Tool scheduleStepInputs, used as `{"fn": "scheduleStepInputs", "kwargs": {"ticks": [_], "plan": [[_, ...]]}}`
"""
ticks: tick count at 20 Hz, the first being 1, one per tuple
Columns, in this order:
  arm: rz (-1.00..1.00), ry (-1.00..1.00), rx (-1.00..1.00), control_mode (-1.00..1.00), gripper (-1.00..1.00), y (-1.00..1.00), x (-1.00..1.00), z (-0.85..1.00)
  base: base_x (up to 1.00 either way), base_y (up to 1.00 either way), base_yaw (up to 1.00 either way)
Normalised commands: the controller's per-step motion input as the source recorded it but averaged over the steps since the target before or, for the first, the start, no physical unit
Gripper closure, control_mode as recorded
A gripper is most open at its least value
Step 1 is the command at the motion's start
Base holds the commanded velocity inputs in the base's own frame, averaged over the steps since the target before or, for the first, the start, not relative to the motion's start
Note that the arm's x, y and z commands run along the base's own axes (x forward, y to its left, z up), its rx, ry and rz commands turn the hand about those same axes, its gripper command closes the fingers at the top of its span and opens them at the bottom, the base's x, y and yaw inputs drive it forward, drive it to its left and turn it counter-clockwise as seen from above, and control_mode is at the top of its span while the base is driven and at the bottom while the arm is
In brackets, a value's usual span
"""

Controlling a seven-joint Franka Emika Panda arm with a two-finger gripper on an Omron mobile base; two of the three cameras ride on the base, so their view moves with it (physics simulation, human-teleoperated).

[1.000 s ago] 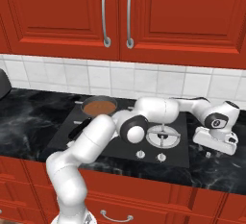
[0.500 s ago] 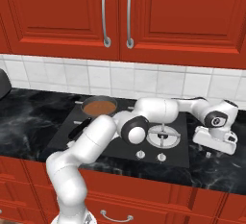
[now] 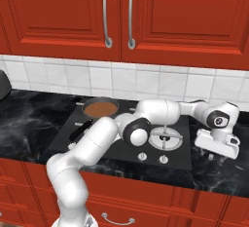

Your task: Pick up the sugar cube(s) and place them in the saucepan with hot chocolate.

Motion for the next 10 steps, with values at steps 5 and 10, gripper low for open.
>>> {"fn": "scheduleStepInputs", "kwargs": {"ticks": [5, 10], "plan": [[-0.02, 0.05, 0.00, -1.00, -1.00, 0.00, -0.21, -0.03, 0.00, 0.00, 0.00], [0.00, 0.00, 0.00, -1.00, -1.00, 0.04, 0.04, 0.00, 0.00, 0.00, 0.00]]}}
